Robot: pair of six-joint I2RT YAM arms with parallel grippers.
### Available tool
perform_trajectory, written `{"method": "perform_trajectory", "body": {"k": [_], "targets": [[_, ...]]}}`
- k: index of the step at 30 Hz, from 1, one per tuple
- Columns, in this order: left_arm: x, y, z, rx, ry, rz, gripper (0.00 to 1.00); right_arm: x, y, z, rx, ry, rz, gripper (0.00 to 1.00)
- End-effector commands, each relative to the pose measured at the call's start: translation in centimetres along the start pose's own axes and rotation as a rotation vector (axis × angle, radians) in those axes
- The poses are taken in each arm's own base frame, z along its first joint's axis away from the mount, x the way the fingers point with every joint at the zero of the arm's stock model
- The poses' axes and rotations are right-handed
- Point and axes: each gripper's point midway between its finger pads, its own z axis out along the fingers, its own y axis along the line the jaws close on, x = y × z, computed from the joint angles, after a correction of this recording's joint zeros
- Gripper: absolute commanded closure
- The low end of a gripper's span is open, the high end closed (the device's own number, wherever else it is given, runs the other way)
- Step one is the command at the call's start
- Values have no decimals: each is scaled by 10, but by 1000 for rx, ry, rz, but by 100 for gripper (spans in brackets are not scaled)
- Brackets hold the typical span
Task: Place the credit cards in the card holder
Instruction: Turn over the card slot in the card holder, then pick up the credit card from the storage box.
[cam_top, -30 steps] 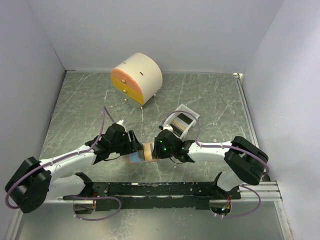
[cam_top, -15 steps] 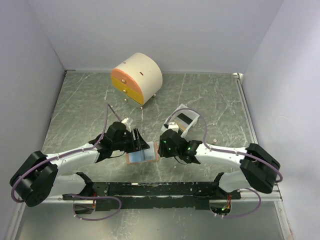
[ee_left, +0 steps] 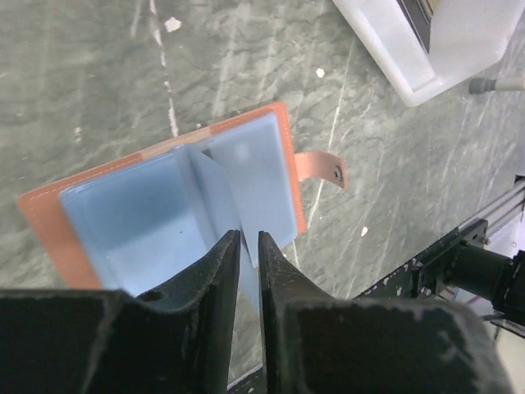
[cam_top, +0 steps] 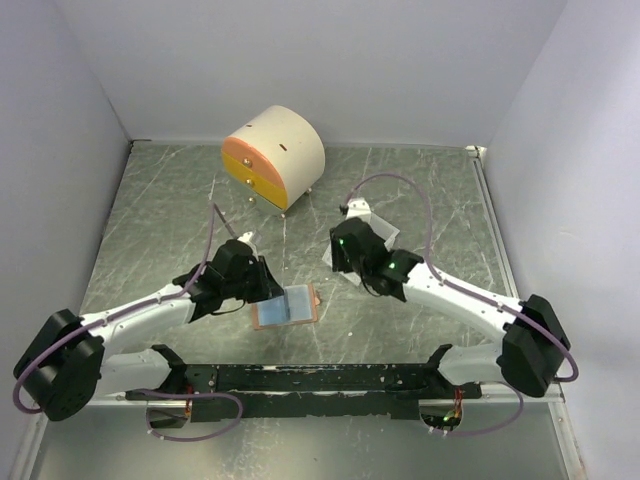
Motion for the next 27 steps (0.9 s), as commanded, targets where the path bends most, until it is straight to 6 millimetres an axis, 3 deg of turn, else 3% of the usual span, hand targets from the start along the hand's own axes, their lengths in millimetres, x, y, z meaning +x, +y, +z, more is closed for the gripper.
{"method": "perform_trajectory", "body": {"k": [1,8,14,20,27], "targets": [[-4,22,-13,-102,-49,13,75,-21,-29,18,76,5,-144,61],[-10,29,-33,-132,-114,7,58,-25,-44,53,150,85,-316,56],[-18,33,-44,-157,-167,30,46,-12,-63,79,244,183,-462,50],[-22,35,-50,-159,-198,56,43,5,-78,93,242,290,-570,47],[-25,19,-36,-82,-188,84,45,21,-81,97,98,402,-619,42]]}}
